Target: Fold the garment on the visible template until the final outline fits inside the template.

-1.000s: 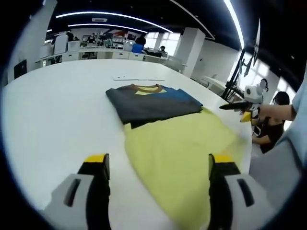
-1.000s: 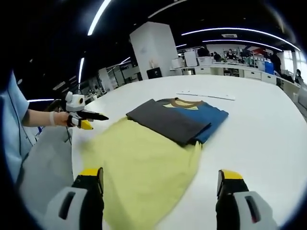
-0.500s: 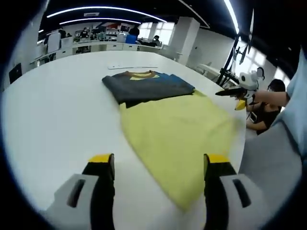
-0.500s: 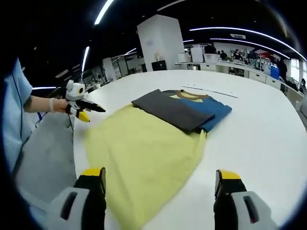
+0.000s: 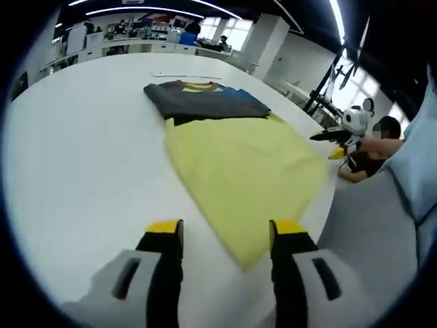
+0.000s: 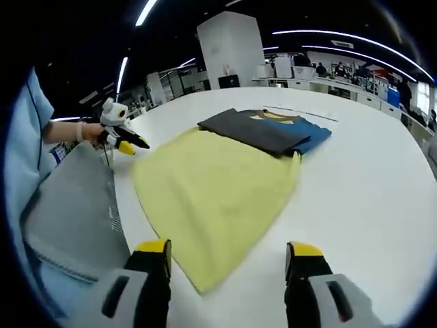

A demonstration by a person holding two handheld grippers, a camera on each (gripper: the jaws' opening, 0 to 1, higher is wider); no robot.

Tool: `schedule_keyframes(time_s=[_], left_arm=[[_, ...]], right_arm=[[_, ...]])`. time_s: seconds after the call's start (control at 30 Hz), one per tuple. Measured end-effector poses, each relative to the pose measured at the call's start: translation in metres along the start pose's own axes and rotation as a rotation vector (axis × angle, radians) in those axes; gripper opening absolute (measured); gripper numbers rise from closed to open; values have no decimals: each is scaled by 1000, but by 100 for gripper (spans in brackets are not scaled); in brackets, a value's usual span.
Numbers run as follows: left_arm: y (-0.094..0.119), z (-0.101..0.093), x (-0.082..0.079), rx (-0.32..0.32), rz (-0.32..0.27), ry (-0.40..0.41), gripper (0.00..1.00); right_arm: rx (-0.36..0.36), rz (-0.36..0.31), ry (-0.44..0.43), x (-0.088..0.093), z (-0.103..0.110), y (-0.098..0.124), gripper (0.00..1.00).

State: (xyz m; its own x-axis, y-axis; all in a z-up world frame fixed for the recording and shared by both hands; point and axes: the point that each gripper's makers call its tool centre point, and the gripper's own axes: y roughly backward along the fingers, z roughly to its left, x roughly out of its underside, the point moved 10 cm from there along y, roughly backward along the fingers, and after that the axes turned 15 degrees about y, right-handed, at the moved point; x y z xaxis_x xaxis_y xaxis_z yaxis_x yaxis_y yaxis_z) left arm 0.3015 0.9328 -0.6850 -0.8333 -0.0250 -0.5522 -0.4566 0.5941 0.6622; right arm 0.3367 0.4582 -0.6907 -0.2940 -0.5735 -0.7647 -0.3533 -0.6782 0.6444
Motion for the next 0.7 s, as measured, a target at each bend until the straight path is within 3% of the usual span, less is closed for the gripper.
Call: schedule_keyframes(time_s=[0.17,0.37,0.47,0.7], left_arm=[[7,-1,13,-11,58,71,33],[8,-2,23,-4,70,89,23],[7,-2,26,-2,74,105,22],[6,-1,26,-15,70,144,16]], right_arm=[[-8,13,12,8,9,8,48],[-18,13,-30,11,13,9,36],[-33,10,-46,12,14,10,25],[-70,34,-77,15,15,7,17]])
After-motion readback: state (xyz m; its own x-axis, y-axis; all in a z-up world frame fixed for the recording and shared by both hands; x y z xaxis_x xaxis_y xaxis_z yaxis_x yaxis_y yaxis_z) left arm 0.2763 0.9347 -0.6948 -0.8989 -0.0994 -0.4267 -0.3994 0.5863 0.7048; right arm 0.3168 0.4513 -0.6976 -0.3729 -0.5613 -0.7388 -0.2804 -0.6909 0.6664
